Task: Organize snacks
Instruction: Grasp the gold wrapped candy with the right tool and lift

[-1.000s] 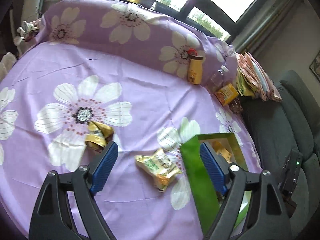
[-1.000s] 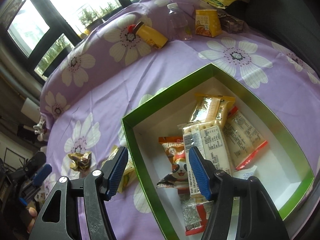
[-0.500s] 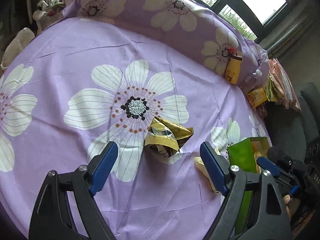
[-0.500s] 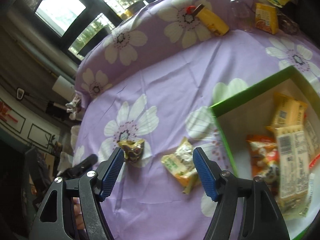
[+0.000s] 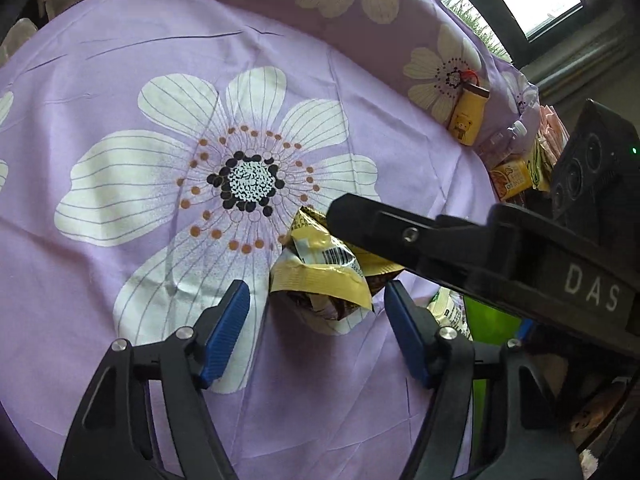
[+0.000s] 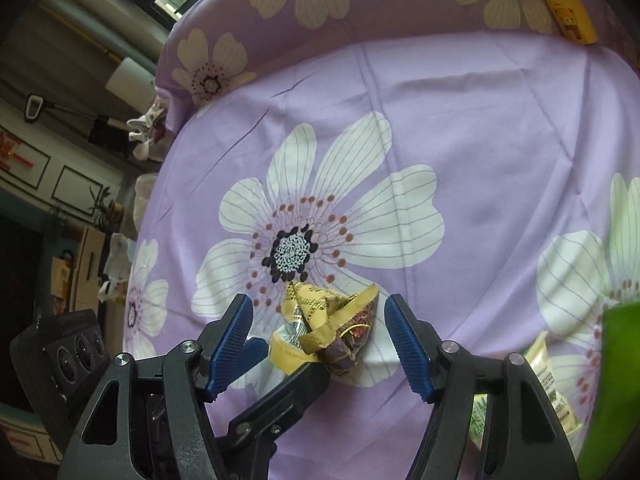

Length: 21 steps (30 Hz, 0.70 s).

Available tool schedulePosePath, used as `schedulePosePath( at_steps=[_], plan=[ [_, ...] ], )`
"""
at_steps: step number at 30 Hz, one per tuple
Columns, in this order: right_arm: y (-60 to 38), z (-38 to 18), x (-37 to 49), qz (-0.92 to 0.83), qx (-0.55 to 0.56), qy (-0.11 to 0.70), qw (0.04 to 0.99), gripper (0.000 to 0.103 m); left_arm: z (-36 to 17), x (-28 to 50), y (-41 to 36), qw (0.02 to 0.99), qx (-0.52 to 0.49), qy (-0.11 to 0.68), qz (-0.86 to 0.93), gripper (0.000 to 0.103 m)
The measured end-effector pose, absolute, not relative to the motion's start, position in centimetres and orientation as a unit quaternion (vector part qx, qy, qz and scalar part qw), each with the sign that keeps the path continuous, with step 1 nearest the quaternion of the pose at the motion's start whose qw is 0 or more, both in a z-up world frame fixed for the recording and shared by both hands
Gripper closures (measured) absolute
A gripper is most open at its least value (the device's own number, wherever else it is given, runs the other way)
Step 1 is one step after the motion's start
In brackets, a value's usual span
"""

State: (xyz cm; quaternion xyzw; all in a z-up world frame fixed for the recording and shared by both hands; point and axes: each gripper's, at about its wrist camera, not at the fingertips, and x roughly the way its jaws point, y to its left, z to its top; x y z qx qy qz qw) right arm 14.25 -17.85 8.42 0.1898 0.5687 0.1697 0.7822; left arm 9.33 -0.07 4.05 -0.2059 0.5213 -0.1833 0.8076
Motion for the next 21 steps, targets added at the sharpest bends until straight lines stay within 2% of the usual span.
schedulePosePath(
  at_steps=[5,10,13,21],
  plan=[
    [-17.3,6.8,14.6,0.180,0.191,0.587,0.766,0.048,3.4,9.2,-1.0,0.814,-0.190,0.520,-0.178,0.043],
    [-16.9,6.5,14.5,0.177,0.173,0.584,0.773,0.053,3.0,9.4,-0.6,0.802,-0.218,0.521,-0.194,0.054],
    [-16.6,6.8,14.1,0.188,0.164,0.573,0.781,0.061,3.2,9.1,-0.7,0.804,-0.216,0.517,-0.198,0.056],
    [-16.7,9.4,12.4,0.177,0.154,0.543,0.806,0.062,6.1,7.5,-1.7,0.819,-0.192,0.494,-0.217,0.056]
  ],
)
